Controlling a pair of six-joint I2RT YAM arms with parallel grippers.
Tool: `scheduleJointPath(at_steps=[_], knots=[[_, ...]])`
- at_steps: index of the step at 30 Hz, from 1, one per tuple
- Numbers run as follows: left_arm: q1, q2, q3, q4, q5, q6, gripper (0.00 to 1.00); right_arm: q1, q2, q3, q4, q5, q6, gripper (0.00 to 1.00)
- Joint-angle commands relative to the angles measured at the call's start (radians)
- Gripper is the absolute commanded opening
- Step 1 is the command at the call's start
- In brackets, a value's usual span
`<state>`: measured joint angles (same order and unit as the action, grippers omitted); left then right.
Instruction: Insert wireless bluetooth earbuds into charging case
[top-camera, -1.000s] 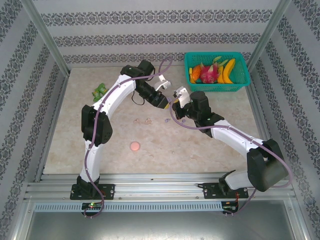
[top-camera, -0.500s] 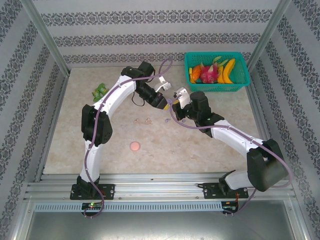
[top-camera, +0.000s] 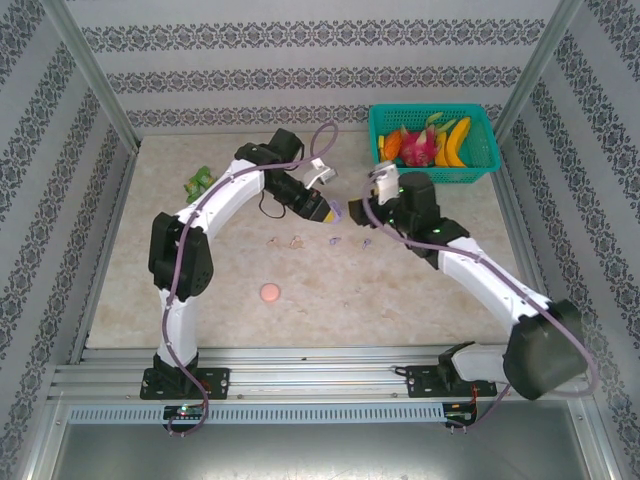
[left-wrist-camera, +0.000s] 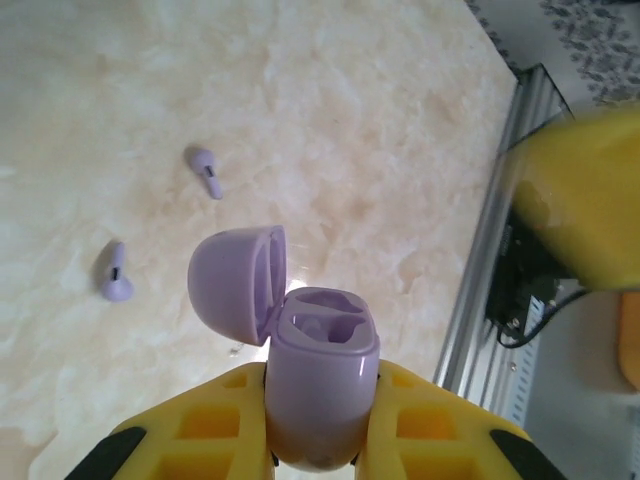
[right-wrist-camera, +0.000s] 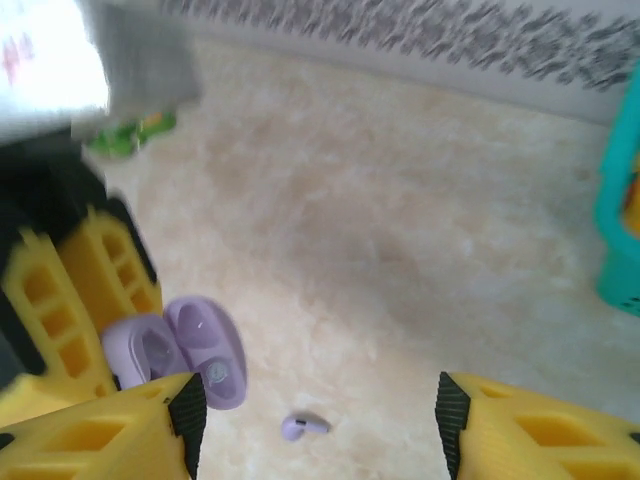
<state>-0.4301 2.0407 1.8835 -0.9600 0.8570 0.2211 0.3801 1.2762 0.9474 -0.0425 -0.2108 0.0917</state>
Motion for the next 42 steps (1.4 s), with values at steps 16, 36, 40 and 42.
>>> scheduleJointPath(at_steps=[16, 36, 40, 42], knots=[[0.034, -0.403, -0.590, 0.855, -0.577, -0.255, 0.00, -0.046, 0.008, 0.073, -0.361, 0.016, 0.476, 0.61], [0.045, -0.535, -1.116, 1.844, -0.544, -0.377, 0.00, 0.101, 0.609, 0.463, -0.482, 0.032, 0.482, 0.53], [0.049, -0.559, -1.142, 1.881, -0.561, -0.402, 0.00, 0.102, 0.698, 0.536, -0.475, -0.007, 0.484, 0.52], [0.051, -0.565, -1.148, 1.896, -0.569, -0.415, 0.00, 0.101, 0.743, 0.572, -0.476, -0.020, 0.484, 0.50]])
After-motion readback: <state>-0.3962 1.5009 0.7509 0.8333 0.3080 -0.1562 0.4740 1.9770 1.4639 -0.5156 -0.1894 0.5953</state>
